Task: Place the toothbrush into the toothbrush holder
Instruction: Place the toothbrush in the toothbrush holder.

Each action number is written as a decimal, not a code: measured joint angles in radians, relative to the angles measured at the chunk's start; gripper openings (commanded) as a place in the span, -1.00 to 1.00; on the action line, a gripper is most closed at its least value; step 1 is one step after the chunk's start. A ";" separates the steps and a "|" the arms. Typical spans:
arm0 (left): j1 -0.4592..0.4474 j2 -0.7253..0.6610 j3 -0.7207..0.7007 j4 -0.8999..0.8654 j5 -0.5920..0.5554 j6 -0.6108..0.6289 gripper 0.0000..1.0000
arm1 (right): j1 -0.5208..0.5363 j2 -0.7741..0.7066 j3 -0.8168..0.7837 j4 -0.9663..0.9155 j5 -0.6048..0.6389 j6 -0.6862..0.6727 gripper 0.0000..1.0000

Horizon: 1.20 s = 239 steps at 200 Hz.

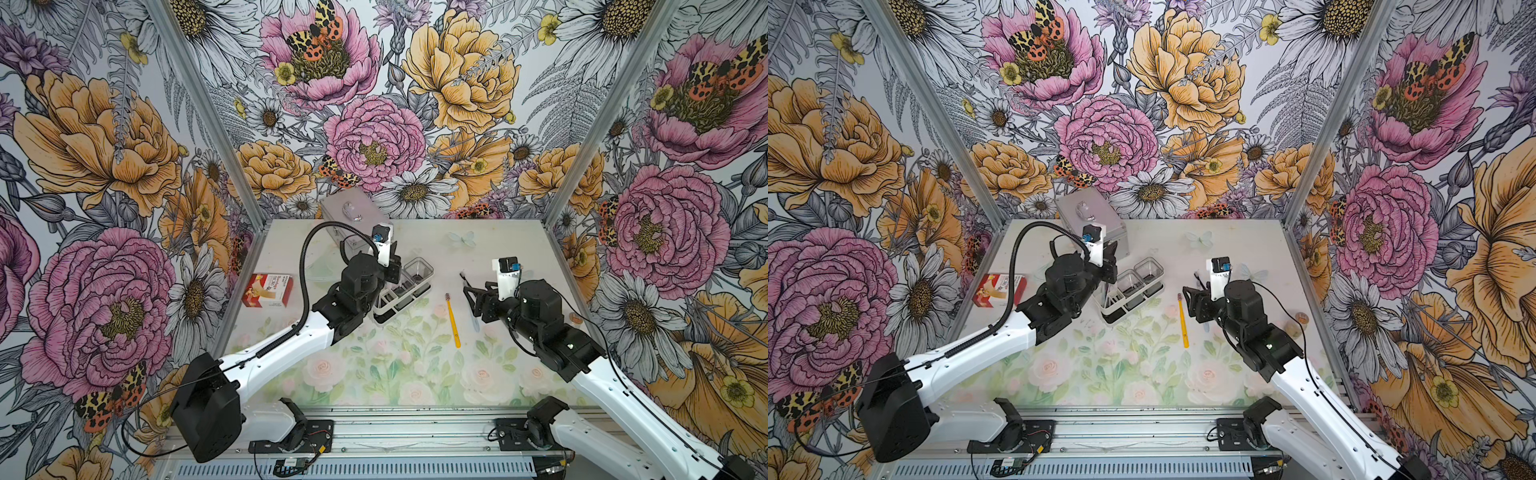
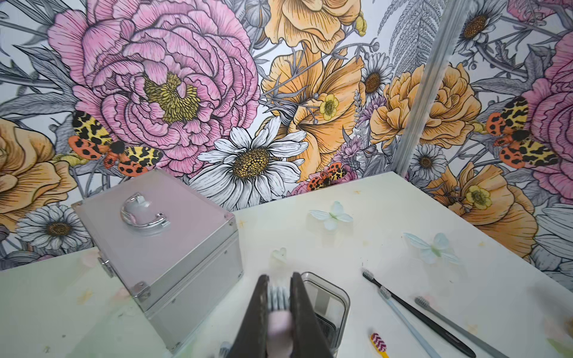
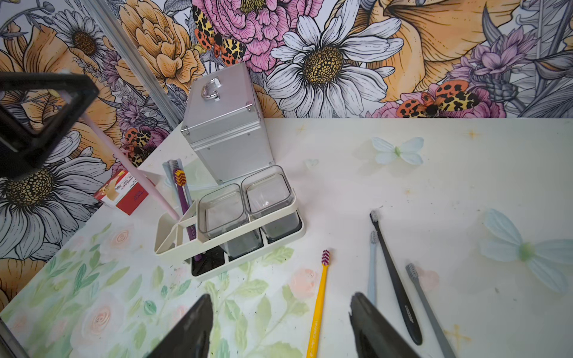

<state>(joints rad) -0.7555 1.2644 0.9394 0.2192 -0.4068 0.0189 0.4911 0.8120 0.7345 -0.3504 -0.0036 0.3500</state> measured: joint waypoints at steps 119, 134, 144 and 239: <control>-0.001 -0.104 -0.123 0.030 -0.137 0.010 -1.00 | -0.018 0.002 -0.017 -0.019 -0.009 -0.002 0.43; -0.001 -0.104 -0.132 0.027 -0.141 0.002 -1.00 | -0.022 0.002 -0.025 -0.020 -0.011 -0.002 0.43; -0.001 -0.103 -0.136 0.024 -0.143 -0.008 -1.00 | -0.026 0.002 -0.028 -0.025 -0.011 -0.002 0.43; 0.019 -0.028 -0.222 0.076 -0.146 -0.046 -1.00 | -0.028 0.002 -0.031 -0.035 -0.012 -0.002 0.43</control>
<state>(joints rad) -0.7364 1.2362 0.7174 0.2947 -0.5533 -0.0273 0.4633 0.8139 0.7036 -0.3851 -0.0158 0.3481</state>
